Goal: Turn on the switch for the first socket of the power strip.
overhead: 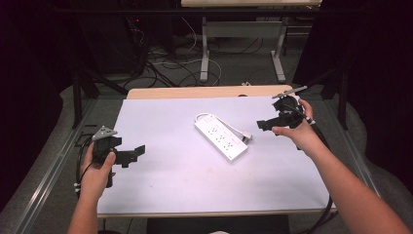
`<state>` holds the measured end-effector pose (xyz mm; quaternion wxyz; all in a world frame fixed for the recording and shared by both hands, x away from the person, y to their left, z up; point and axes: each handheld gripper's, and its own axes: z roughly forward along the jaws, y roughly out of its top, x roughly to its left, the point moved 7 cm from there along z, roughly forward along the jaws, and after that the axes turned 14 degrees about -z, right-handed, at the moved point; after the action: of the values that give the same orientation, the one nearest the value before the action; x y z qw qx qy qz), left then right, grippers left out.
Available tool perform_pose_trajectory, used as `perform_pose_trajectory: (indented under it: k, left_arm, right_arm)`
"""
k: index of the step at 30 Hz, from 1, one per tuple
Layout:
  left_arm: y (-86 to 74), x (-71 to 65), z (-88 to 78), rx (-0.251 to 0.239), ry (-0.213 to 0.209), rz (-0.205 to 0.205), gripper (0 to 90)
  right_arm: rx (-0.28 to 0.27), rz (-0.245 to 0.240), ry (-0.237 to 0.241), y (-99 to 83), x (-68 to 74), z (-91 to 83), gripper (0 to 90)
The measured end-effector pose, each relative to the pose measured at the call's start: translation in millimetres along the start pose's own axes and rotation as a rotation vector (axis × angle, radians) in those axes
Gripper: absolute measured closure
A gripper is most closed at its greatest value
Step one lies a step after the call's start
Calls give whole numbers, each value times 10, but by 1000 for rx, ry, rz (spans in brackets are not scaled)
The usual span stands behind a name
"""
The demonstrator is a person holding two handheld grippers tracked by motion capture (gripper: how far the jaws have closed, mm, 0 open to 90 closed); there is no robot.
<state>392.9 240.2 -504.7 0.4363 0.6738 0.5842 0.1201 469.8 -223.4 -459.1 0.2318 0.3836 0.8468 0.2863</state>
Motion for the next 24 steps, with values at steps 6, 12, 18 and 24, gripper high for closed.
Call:
perform_pose_trajectory:
  k: [6, 12, 18, 24]
  left_arm:
    - [4, 1, 8, -12, 3, -4, 3]
    - [-4, 1, 6, 5, 0, 3, 3]
    - [0, 1, 1, 2, 0, 2, 3]
    - [2, 7, 10, -9, 4, -2, 3]
  right_arm:
    - [18, -10, 1, 139, -22, 48, 0]
    - [32, -21, 7, 247, 14, 105, 0]
    - [39, -27, 17, 340, 68, 181, 0]
    - [44, -31, 31, 449, 129, 283, 2]
